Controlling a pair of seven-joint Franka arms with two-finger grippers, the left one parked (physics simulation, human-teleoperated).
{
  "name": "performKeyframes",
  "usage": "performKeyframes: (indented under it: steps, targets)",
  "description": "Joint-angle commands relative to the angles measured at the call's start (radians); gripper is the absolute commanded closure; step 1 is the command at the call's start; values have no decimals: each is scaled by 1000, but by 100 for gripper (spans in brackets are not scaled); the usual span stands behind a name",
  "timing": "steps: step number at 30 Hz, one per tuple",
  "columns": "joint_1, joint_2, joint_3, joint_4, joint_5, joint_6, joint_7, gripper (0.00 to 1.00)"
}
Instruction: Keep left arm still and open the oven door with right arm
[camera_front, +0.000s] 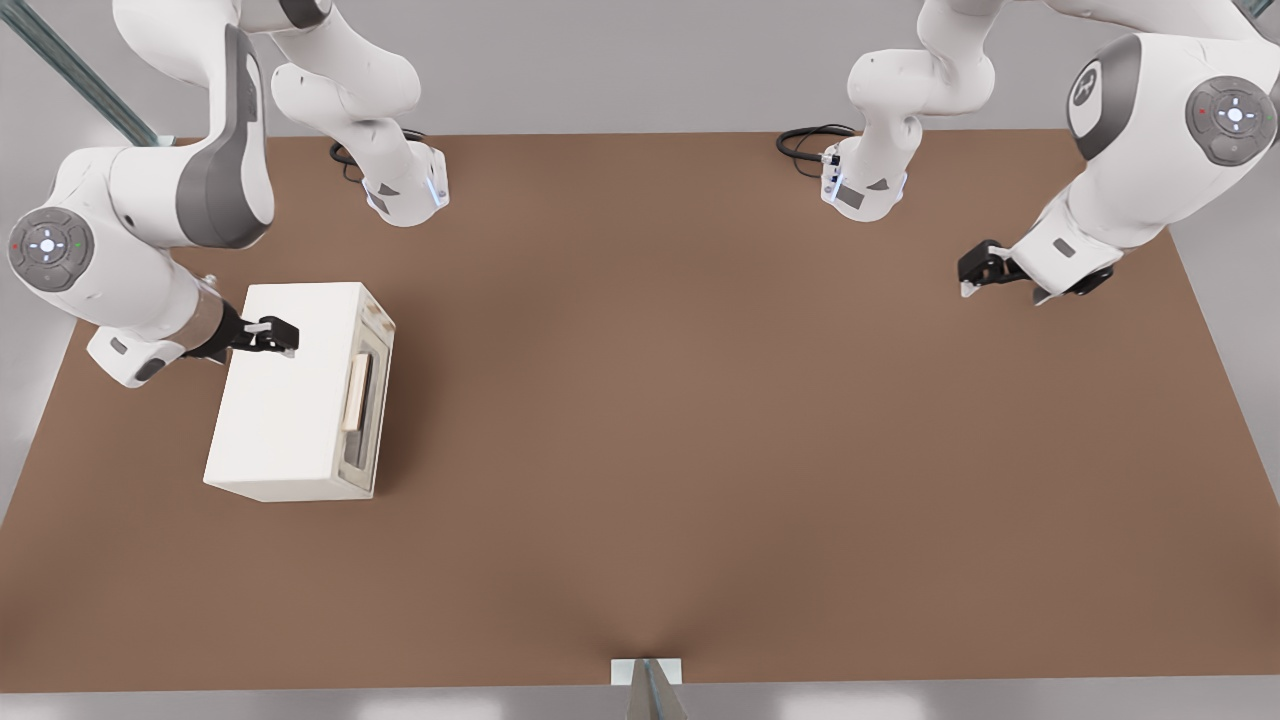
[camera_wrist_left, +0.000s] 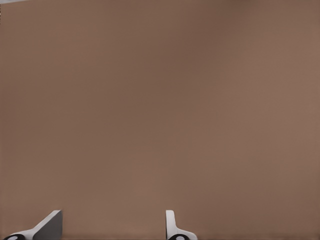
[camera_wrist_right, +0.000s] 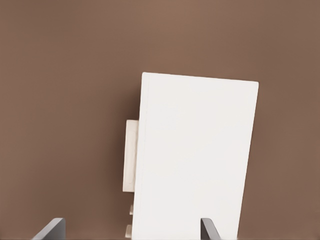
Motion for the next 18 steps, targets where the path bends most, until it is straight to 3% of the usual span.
performKeyframes:
  steps: [1,4,6,7,8,11,18]
  targets:
    - [-5,-1,-2,-1,12,-12,-39,0]
    - [18,10,6,-1,-36,-15,-45,0]
    - [153,45,9,1,-187,-15,-51,2]
    - [169,72,12,1,-193,-15,-60,54]
    - [224,102,12,1,-247,-15,-82,79]
    - [400,183,12,-21,-534,-44,-42,79]
    - [425,318,10,-78,-773,-64,361,79]
